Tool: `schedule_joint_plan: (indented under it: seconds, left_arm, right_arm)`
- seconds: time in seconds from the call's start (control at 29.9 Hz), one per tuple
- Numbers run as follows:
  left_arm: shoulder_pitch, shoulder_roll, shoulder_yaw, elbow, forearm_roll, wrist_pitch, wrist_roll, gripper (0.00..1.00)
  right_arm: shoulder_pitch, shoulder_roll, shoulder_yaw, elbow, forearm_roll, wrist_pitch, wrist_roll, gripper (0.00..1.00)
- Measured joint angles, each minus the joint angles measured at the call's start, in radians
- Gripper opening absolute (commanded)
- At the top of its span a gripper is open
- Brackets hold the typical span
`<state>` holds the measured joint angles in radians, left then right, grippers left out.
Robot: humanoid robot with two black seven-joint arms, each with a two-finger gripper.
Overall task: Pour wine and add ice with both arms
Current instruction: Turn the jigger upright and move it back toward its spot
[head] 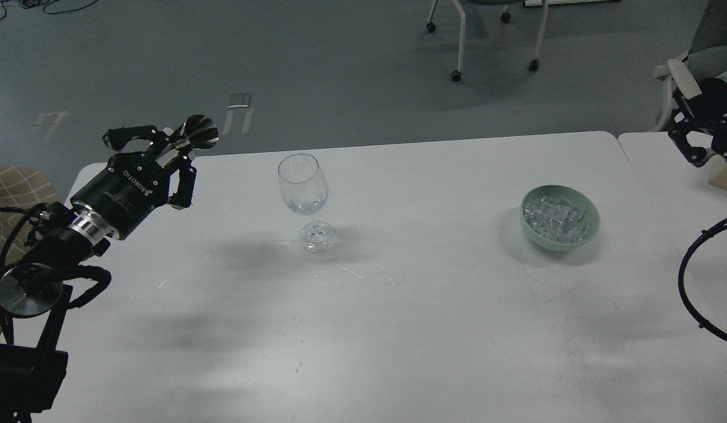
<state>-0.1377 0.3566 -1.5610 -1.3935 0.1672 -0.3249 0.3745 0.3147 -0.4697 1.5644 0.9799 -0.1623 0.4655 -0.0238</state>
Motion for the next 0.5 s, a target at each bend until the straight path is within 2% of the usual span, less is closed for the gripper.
schedule_joint_plan:
  seconds: [0.2, 0.4, 0.5]
  left_arm:
    - [0.087, -0.099, -0.030, 0.014, -0.115, 0.051, -0.011, 0.00]
    - [0.102, -0.203, -0.064, 0.024, -0.137, 0.192, -0.014, 0.00]
    - [0.094, -0.224, -0.066, 0.070, -0.139, 0.219, -0.034, 0.00]
  right_arm:
    - [0.005, 0.000, -0.001, 0.002, 0.000, -0.006, -0.003, 1.00]
    - [-0.001, -0.004, -0.002, 0.021, -0.002, -0.010, -0.005, 1.00]
    - [-0.002, -0.008, -0.002, 0.024, -0.002, -0.011, -0.005, 1.00]
